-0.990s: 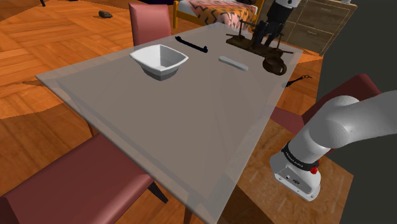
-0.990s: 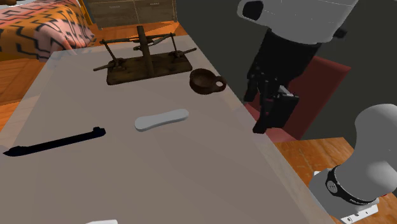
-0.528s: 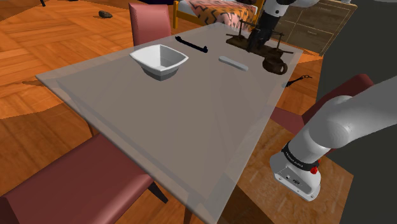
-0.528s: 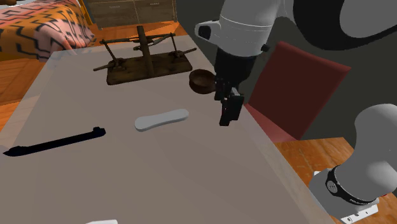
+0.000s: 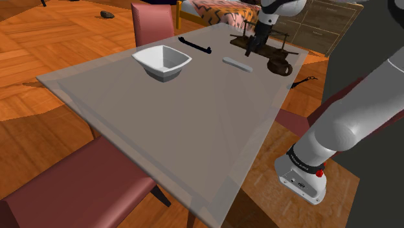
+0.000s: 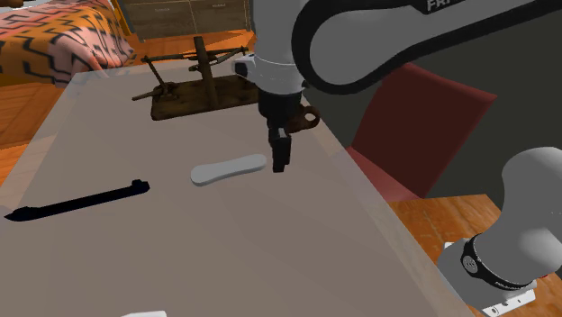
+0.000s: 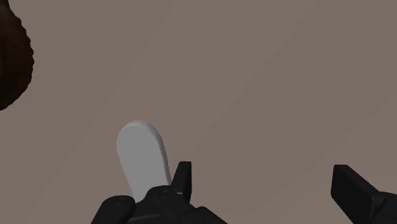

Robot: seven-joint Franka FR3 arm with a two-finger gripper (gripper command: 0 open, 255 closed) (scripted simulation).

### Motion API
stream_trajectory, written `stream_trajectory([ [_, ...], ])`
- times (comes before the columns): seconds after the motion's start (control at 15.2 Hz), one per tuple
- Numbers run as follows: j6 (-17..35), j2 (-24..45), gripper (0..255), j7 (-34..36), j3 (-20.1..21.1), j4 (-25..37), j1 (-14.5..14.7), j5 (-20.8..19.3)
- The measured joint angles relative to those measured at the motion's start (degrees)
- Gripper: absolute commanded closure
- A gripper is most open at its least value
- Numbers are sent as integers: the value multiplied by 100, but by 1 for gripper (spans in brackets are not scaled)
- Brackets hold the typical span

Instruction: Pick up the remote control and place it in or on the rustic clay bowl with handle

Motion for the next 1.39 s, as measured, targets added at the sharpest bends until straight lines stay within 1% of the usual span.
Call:
stream_trajectory([
  [0.2, 85, 727, 0, -479, -123, 504, -39, 285],
  [0.53, 37, 2019, 0, -1255, -174, 1590, -288, 812],
  [0.73, -26, 2788, 0, -1631, -110, 2290, -514, 1079],
  [0.92, -254, 3516, 0, -1929, -27, 3145, -784, 1266],
  [1.12, -188, 3782, 0, -2005, 25, 3315, -854, 1339],
  [1.39, 68, 3883, 0, -2050, 58, 3152, -858, 1392],
])
